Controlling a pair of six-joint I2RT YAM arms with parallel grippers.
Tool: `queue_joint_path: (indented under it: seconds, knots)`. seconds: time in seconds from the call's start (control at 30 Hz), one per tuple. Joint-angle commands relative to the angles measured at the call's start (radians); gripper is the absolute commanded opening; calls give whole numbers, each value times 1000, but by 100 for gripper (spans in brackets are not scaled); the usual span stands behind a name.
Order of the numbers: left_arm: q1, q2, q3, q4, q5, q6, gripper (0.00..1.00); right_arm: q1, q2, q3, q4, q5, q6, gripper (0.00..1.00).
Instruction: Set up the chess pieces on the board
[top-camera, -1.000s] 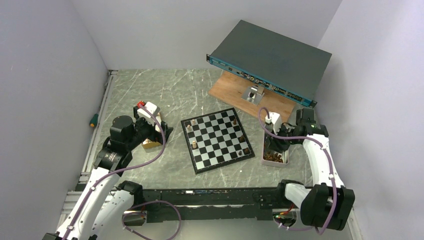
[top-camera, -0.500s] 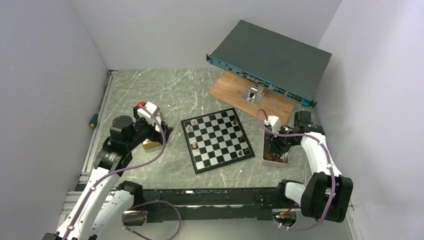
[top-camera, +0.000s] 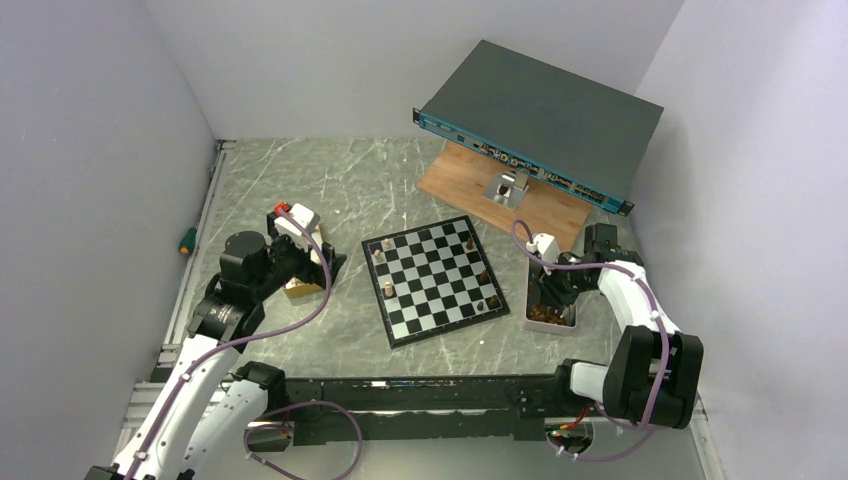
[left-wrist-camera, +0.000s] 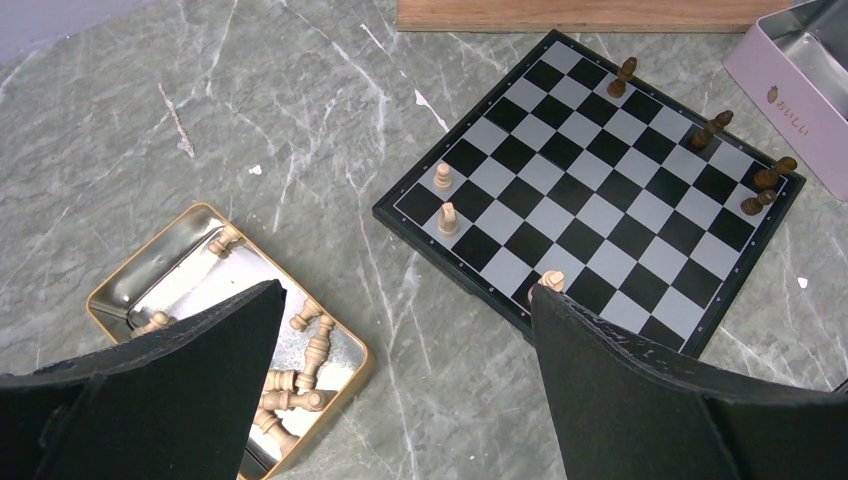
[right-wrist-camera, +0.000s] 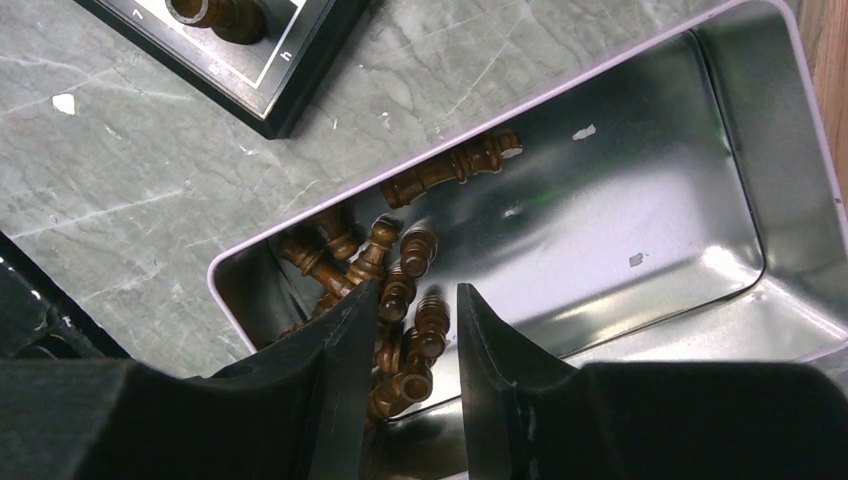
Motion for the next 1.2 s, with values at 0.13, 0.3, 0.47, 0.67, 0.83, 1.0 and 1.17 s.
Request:
queue_joint_path:
  seconds: [0.13,0.3,0.47,0.67,0.83,1.0,1.17]
  knots:
    - [4,-11,15,26,15,4,99,13,25,-16,74,-15,-5,36]
    - [4,-10,15,26,13,5,99,26,55,-15,88,-9,2,33]
    - [4,-10,15,26,13,5,99,37,66,-22,97,4,3,31]
    - [4,-9,15,26,13,5,99,53,88,-31,115,29,11,25]
    - [4,-8,15,26,13,5,99,55,72,-32,124,40,17,12]
    - [4,-8,15,25,13,5,99,55,32,-20,125,61,25,0]
    - [4,-9,15,25,14,5,99,55,-18,9,107,86,33,0]
